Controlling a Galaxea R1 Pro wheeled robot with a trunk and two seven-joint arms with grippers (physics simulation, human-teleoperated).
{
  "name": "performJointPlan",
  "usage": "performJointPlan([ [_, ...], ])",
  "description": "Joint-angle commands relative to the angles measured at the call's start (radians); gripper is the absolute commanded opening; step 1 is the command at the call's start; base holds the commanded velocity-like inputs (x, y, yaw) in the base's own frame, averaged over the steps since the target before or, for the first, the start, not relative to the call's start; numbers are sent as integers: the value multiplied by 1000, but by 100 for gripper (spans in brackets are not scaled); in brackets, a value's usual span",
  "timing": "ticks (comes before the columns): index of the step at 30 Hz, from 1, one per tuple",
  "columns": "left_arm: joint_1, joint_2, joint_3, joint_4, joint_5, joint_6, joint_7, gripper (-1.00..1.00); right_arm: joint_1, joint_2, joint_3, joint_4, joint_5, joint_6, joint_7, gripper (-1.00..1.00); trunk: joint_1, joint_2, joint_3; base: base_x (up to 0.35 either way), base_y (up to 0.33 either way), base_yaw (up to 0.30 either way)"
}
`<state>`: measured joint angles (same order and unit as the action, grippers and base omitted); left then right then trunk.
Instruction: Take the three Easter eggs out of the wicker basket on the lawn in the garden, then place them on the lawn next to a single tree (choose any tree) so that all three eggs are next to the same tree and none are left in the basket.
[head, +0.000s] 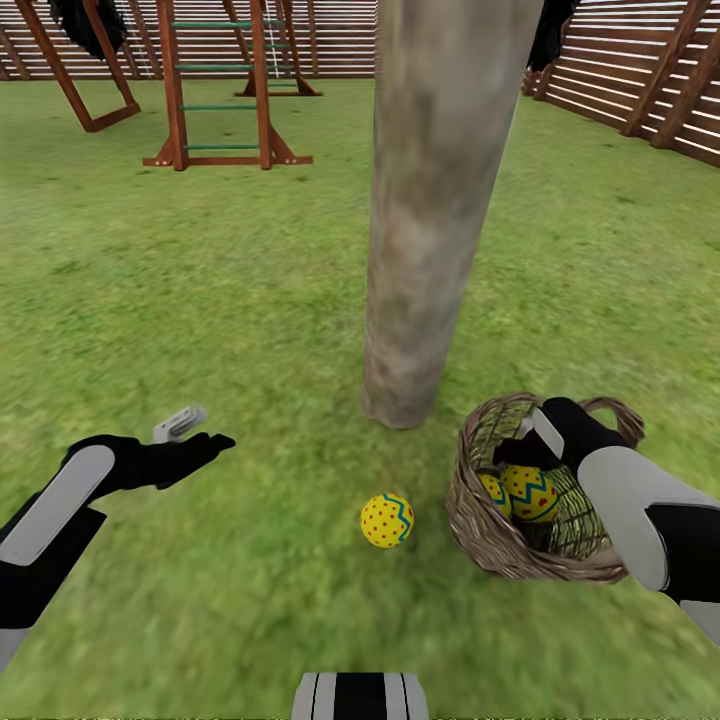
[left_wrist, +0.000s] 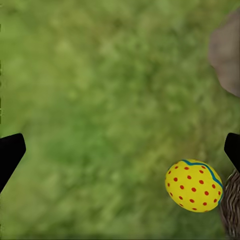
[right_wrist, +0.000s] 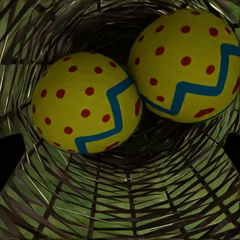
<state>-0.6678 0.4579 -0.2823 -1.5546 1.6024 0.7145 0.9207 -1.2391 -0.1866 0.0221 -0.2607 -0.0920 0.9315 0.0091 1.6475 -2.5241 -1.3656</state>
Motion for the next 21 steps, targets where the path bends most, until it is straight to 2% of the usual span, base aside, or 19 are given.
performJointPlan([
  [1,-1,0,-1,0,8,-1,9,100,0,-1,3,-1,-8,-7,-1,100,0,-1,-5,0,0,0],
  [6,-1,-1,-2,1,8,-1,10,100,0,-2,3,1,-8,-48,0,100,2,-2,-24,0,0,0],
  [15,-1,-3,-18,2,7,-2,13,100,1,-2,4,2,-8,-55,0,100,6,-4,-59,0,0,0],
  [21,-1,-4,-21,4,7,-3,13,100,1,-2,4,6,-8,-54,28,100,9,-5,-82,0,0,0],
])
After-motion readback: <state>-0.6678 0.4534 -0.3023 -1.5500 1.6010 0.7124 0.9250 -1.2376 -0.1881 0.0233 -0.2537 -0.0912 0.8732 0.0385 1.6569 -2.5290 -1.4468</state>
